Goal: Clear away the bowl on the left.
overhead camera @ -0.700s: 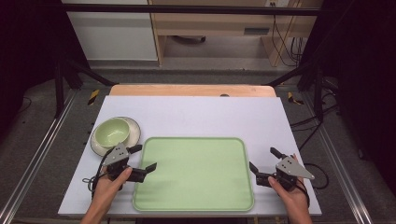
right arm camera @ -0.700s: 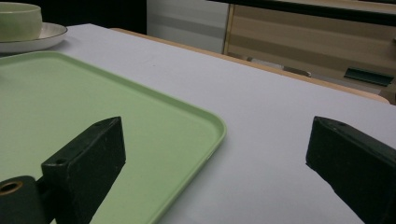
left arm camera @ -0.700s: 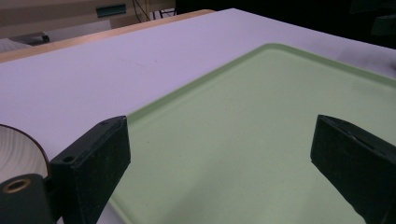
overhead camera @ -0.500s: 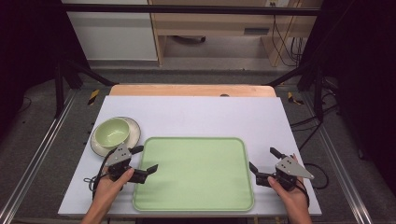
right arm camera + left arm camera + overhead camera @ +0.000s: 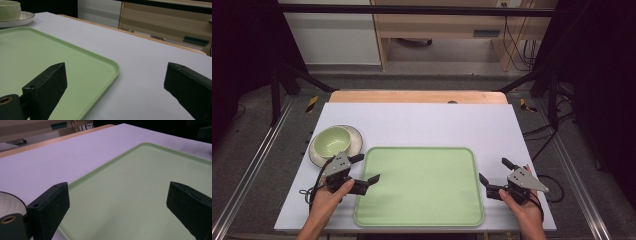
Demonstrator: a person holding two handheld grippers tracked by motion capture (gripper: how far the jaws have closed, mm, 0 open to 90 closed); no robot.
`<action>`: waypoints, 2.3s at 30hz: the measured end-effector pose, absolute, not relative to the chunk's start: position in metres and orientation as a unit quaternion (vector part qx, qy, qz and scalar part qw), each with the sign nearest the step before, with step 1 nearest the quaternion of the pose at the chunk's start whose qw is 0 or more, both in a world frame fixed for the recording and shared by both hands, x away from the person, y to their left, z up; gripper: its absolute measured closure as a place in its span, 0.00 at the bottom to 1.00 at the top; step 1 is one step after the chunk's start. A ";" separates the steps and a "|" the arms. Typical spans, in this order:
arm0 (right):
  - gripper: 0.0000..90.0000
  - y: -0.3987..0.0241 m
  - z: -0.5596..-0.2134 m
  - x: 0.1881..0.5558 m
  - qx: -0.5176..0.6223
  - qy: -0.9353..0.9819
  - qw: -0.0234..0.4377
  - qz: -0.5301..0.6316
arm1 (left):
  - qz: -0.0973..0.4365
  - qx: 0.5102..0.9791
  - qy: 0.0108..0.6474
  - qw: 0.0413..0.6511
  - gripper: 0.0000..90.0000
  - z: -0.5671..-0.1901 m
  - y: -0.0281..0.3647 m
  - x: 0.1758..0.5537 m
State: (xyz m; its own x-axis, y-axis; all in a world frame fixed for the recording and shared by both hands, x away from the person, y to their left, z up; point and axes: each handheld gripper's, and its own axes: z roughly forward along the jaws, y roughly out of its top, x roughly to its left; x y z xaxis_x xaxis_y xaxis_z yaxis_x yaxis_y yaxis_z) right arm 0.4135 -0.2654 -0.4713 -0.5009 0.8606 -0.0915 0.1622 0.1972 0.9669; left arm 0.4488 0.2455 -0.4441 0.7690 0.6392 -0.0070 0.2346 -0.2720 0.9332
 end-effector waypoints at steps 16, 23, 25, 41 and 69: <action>0.05 -0.265 -0.471 0.413 0.366 0.694 0.338 0.519 | 0.223 0.746 0.301 0.551 0.05 -0.413 0.272 0.460; 0.06 -0.264 -0.469 0.412 0.353 0.693 0.337 0.530 | 0.235 0.734 0.312 0.555 0.05 -0.405 0.285 0.467; 0.06 -0.263 -0.469 0.412 0.351 0.694 0.335 0.531 | 0.238 0.731 0.319 0.554 0.05 -0.404 0.290 0.470; 0.06 -0.257 -0.469 0.411 0.324 0.706 0.314 0.546 | 0.255 0.720 0.356 0.538 0.06 -0.388 0.318 0.489; 0.06 -0.254 -0.469 0.410 0.325 0.707 0.313 0.545 | 0.288 0.700 0.465 0.458 0.11 -0.391 0.364 0.519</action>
